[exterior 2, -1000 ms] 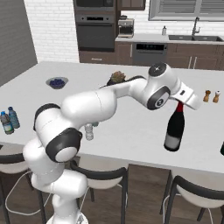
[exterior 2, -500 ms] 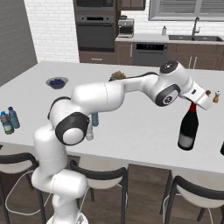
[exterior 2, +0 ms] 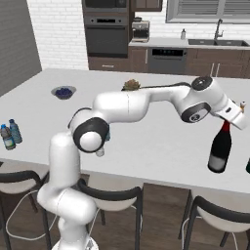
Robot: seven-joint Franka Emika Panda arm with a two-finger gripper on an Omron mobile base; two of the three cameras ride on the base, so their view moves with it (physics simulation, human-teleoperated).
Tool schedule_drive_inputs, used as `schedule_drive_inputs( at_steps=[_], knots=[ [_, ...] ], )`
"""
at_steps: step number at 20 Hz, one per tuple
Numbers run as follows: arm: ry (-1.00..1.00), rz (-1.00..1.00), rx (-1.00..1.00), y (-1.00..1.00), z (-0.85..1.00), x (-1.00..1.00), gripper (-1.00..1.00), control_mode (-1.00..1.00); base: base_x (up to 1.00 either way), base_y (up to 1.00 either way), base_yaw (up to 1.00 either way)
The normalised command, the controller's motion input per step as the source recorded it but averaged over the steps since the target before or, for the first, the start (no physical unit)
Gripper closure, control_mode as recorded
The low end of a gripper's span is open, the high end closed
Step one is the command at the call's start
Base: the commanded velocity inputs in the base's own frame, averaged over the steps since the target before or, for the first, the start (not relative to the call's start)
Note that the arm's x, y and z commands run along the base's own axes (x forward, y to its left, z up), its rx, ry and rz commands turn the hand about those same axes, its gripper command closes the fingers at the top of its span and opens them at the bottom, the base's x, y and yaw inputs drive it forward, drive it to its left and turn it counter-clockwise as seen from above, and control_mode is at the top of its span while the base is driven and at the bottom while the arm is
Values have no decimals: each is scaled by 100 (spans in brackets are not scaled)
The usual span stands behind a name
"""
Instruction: Move the plastic bottles in the middle to the plastics group, and the glass bottles in the middle to the glass group.
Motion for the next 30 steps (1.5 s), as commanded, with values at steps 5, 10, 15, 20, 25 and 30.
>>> schedule_drive_inputs(
  at_steps=[5,10,15,20,25,30],
  knots=[
    [0,0,0,-19,-6,11,100,-100,0,0,0],
    [0,0,0,-35,-1,21,100,-100,0,0,0],
    [0,0,0,-18,-6,16,100,-100,0,0,0],
    [0,0,0,-1,-23,0,100,-100,0,0,0],
    [0,0,-3,0,-38,2,100,-100,0,0,0],
    [0,0,-3,0,-17,24,100,-100,0,0,0]
  ],
)
